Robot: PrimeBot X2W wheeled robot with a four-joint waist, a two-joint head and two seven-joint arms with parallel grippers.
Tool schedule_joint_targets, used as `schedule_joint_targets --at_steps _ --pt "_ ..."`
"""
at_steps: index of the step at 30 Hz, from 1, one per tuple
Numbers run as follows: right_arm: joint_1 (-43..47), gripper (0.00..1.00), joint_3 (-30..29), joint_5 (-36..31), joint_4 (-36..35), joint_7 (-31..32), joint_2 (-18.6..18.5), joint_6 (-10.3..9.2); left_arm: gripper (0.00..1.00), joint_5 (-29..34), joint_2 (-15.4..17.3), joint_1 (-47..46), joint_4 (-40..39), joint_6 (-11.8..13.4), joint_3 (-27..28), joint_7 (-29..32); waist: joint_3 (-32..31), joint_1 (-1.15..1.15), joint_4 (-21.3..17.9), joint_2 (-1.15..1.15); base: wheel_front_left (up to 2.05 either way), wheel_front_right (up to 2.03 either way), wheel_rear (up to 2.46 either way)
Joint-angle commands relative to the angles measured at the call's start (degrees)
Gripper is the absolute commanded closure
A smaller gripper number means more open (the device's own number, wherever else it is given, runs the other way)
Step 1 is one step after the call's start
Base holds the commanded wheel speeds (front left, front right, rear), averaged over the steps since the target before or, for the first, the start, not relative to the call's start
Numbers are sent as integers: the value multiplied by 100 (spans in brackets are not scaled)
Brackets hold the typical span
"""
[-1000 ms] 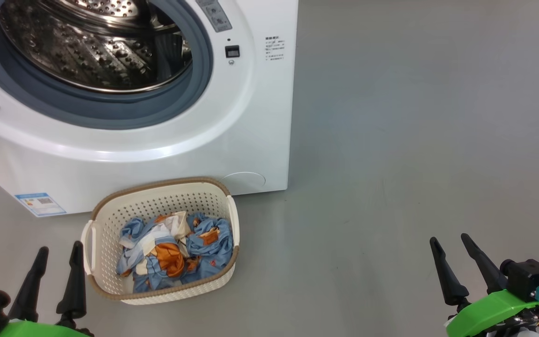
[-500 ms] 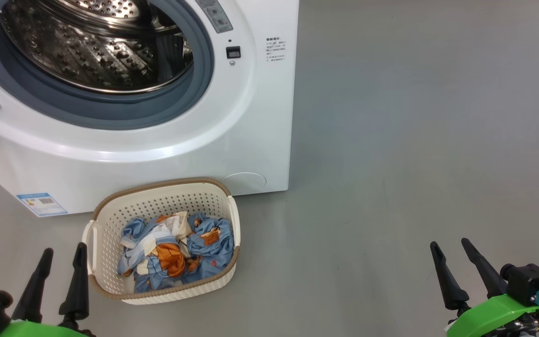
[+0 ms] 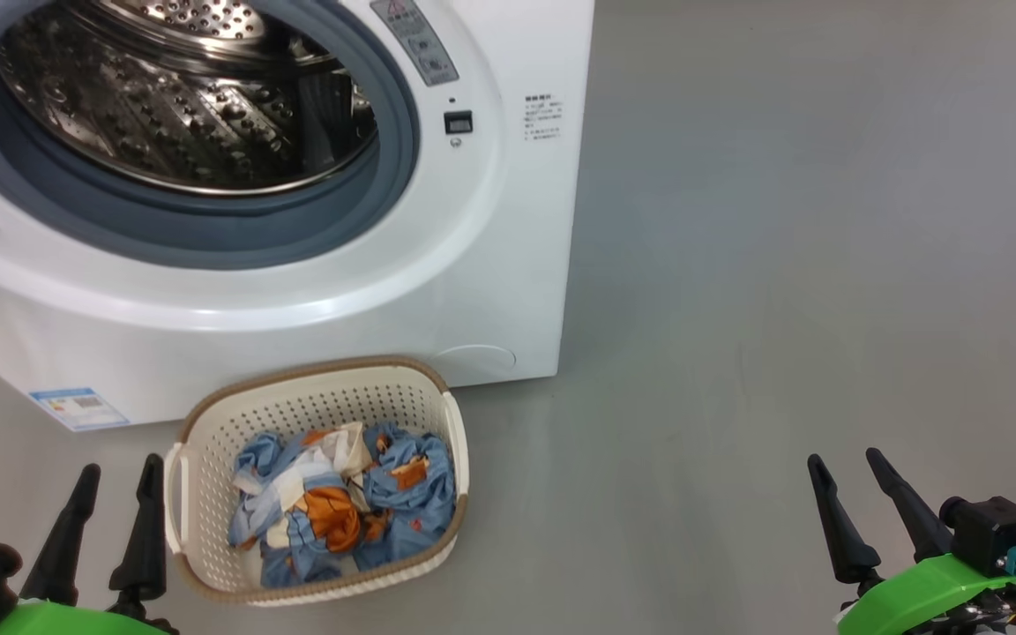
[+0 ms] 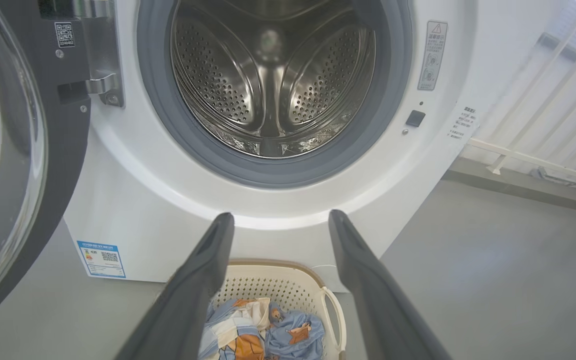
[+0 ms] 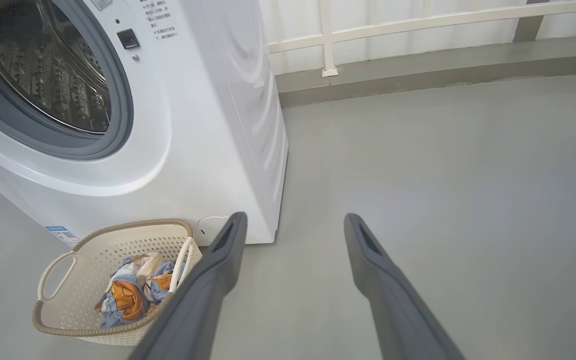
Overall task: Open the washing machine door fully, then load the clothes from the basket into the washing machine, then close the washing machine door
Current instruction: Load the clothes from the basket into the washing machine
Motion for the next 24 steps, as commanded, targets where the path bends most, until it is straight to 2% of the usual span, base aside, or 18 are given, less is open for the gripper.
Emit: schedule_joint_targets --at_steps 1,9,24 --pt "-125 0 128 34 -150 -69 -38 9 0 -37 208 -216 -152 9 190 -31 12 0 -5 0 126 -159 33" --pt "-138 0 107 29 -150 -69 -3 9 0 20 174 -264 -148 9 236 -31 52 0 10 0 79 -82 3" --pt "-270 0 101 -45 -237 -69 131 9 0 159 -89 -367 200 9 244 -31 393 0 80 0 2 -2 0"
